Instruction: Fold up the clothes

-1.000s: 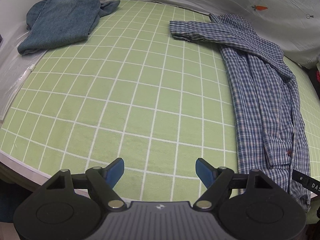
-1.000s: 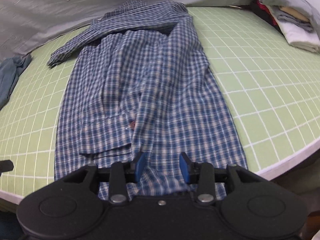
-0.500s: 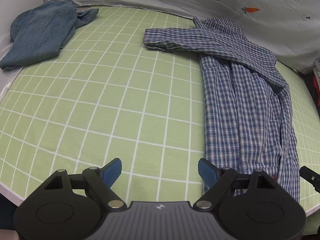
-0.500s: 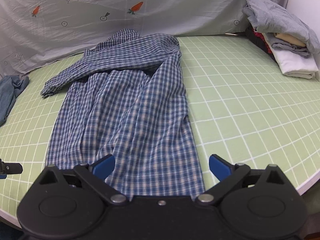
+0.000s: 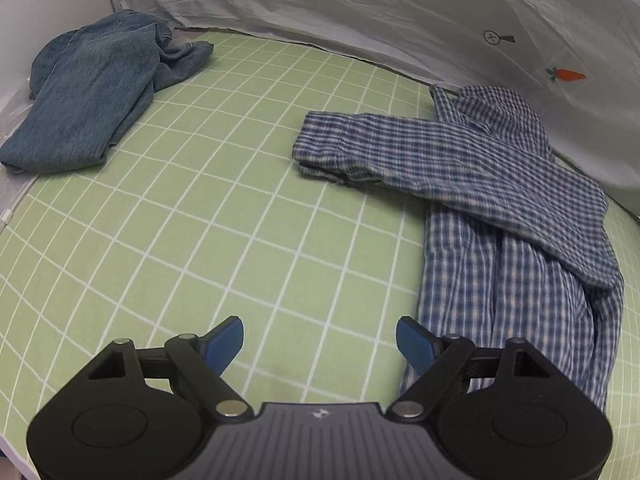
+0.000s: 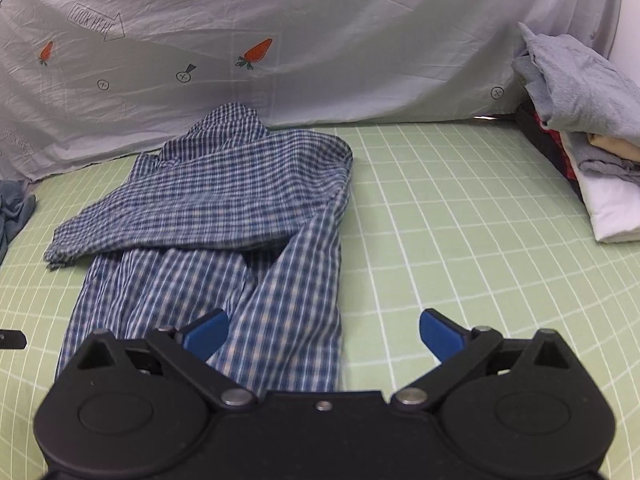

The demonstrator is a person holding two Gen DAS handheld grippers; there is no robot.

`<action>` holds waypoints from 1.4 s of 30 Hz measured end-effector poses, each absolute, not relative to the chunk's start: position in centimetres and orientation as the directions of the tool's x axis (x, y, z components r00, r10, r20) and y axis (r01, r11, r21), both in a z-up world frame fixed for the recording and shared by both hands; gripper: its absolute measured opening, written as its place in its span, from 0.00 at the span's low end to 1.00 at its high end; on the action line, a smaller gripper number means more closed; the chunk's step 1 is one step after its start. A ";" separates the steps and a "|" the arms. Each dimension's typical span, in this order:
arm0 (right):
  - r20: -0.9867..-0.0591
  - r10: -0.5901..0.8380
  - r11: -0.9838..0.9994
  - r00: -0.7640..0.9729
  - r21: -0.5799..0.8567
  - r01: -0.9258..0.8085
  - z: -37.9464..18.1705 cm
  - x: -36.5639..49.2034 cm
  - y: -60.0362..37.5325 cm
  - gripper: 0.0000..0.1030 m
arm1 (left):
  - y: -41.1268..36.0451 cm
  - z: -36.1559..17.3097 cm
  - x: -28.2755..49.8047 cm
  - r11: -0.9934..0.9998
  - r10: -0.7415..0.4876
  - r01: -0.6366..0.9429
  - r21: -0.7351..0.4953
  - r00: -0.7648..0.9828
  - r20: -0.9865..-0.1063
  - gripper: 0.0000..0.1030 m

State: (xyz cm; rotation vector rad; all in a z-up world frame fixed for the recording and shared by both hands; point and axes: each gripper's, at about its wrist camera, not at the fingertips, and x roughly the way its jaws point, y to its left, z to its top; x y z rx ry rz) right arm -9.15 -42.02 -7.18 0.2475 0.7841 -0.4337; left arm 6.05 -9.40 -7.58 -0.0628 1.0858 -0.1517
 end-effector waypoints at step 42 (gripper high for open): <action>-0.504 -0.176 0.939 0.846 0.172 0.297 -3.0 9.7 -47.9 0.01 | -3.4 -1.6 22.4 0.959 -0.195 0.012 -0.284 0.753 -0.628 0.00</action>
